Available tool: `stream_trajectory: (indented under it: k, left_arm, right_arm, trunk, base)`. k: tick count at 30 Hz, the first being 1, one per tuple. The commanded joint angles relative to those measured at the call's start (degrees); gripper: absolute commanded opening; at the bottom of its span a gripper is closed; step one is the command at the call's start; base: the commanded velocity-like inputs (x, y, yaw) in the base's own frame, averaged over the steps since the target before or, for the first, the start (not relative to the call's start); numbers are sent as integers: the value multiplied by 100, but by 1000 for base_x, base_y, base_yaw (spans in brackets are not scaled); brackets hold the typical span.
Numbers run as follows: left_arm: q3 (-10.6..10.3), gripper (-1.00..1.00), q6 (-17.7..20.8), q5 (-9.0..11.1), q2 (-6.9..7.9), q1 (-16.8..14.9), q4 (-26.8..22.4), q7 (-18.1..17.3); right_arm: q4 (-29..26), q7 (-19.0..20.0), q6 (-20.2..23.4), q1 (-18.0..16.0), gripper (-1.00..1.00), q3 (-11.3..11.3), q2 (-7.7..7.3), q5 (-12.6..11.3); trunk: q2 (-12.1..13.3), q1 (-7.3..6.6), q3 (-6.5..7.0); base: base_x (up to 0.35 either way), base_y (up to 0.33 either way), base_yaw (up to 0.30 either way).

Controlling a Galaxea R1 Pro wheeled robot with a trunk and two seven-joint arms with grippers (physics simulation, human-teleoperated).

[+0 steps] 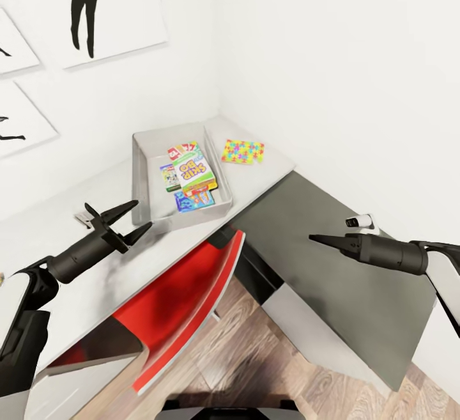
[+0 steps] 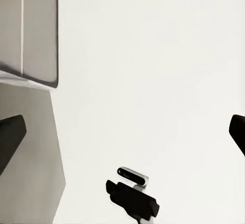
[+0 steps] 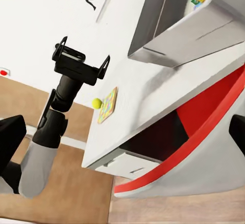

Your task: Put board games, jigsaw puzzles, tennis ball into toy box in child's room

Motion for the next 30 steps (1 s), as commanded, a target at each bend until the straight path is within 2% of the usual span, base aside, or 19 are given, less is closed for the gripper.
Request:
stream_trajectory:
  k: [1,5,9,30]
  left_arm:
    - [27,100,27,-35,-1,62,1,-98]
    - [53,100,38,-35,-28,225,-1,-352]
    - [64,100,38,-35,-24,292,-1,-464]
    - [167,100,39,-135,28,385,23,-498]
  right_arm:
    - [0,-4,16,-3,100,-2,0,14]
    - [0,-141,16,-3,100,-3,4,8]
    - [2,-211,16,-3,100,-2,6,8]
    - [9,-287,16,-3,100,14,14,12]
  trunk:
    - [-9,3,2]
    - [-9,3,36]
    - [-9,3,69]
    - [-9,3,211]
  base:
    - [0,0,135]
    - [0,0,154]
    - [0,0,179]
    - [0,0,219]
